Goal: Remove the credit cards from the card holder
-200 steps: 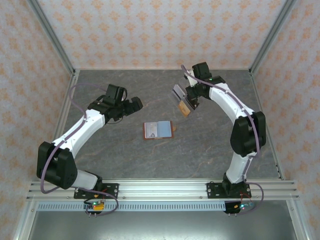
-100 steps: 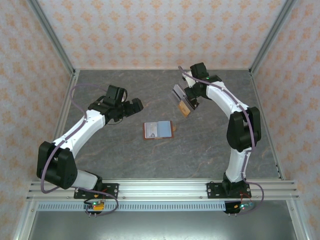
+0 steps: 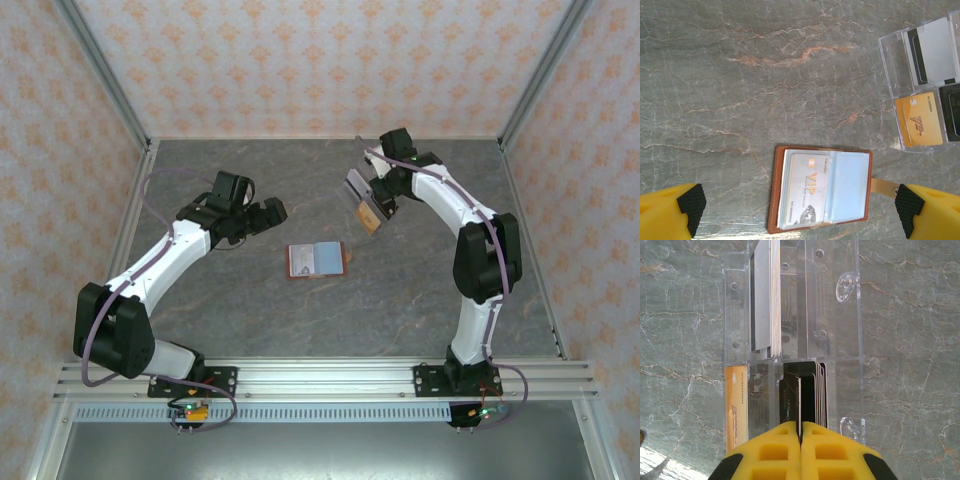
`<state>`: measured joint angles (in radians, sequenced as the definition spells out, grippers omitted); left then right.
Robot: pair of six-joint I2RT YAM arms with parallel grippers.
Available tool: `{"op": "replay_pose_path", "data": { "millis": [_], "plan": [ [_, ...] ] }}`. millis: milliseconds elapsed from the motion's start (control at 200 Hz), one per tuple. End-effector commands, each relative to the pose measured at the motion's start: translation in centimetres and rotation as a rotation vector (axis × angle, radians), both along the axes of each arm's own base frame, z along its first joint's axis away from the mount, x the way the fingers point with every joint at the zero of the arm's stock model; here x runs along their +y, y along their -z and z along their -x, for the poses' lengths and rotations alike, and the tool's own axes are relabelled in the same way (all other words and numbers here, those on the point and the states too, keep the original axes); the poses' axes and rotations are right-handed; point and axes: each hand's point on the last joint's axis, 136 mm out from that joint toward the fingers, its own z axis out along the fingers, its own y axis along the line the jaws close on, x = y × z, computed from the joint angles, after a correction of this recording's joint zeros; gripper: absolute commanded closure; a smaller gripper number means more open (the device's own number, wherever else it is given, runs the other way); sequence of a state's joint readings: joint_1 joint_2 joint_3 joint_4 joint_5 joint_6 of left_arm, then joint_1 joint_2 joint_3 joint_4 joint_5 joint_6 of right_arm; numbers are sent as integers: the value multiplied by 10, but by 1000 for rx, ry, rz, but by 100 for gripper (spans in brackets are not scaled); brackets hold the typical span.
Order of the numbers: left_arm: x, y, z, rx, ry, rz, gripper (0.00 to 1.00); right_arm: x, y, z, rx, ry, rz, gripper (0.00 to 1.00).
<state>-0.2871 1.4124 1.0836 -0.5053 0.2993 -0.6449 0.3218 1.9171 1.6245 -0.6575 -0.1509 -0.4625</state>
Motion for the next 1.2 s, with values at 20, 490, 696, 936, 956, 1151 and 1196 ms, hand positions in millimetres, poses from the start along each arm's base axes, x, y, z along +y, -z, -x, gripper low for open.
{"op": "replay_pose_path", "data": {
  "millis": [20,490,696,936,956,1151,1196],
  "plan": [
    [1,2,0,-6,18,-6,0,-7,14,-2,17,1,40,95],
    [0,3,-2,3,14,-4,0,1,-13,2,-14,36,-53,68],
    [9,8,1,24,-29,-33,0,-2,-46,17,-52,151,-157,52],
    [23,20,4,68,-110,-46,0,32,-56,58,-4,235,-350,45],
    [24,22,5,75,-116,-46,0,37,-55,62,2,233,-358,44],
    [31,32,8,101,-156,-34,0,103,-30,107,114,191,-409,41],
    [33,33,9,105,-164,-34,0,117,-22,116,143,187,-411,41]
  ]
}}
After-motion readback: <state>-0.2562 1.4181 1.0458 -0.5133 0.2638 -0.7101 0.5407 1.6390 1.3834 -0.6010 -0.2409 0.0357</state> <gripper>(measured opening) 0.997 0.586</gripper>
